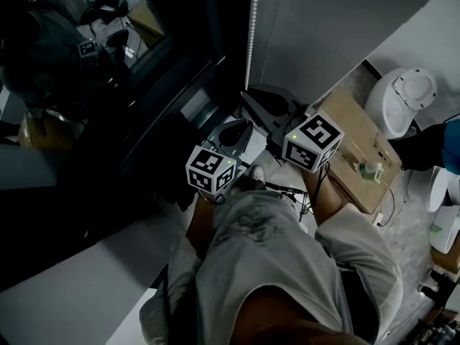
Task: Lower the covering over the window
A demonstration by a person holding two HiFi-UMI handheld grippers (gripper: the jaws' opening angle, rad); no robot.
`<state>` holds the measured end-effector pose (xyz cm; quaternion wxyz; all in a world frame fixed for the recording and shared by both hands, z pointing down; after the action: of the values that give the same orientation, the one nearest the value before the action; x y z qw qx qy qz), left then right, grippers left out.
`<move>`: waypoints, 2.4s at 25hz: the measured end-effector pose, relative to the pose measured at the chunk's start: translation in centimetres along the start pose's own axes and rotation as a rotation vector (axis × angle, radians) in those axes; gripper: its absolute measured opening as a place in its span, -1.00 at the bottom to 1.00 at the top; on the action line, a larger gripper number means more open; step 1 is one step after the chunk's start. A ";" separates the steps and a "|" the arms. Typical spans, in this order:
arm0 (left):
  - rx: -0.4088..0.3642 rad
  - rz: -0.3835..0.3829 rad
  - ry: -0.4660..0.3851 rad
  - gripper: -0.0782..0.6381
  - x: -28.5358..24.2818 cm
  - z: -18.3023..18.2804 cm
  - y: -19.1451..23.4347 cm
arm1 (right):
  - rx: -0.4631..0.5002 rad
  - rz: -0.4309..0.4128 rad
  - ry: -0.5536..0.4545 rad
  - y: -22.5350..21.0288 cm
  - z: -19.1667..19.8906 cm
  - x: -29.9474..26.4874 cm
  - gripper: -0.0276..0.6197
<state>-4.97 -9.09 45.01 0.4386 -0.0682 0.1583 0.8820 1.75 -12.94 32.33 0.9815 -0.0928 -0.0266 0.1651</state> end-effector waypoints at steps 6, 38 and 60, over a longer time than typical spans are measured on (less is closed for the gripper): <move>0.017 0.002 0.025 -0.73 -0.3 1.8 0.1 | -0.041 0.009 0.014 0.0 1.8 0.4 -0.86; -0.250 0.084 -0.523 -0.73 4.7 -23.8 -1.9 | -0.061 -0.033 0.036 1.3 3.7 -0.1 -0.86; -0.150 0.055 -0.321 -0.73 2.7 -14.6 0.0 | -0.194 0.011 0.228 0.8 12.8 -0.4 -0.86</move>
<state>-6.85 -11.99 30.51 0.4276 0.0452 0.0220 0.9026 0.01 -10.07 44.74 0.9637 -0.2055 0.0698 0.1553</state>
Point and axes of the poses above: the fingertips, and each gripper's own axes: x backward along the fingers, y to its left, z out of its underside, the point moved 6 cm from there along x, backward along the fingers, and after that the axes turned 10 degrees about -z, right-handed, at the moved point
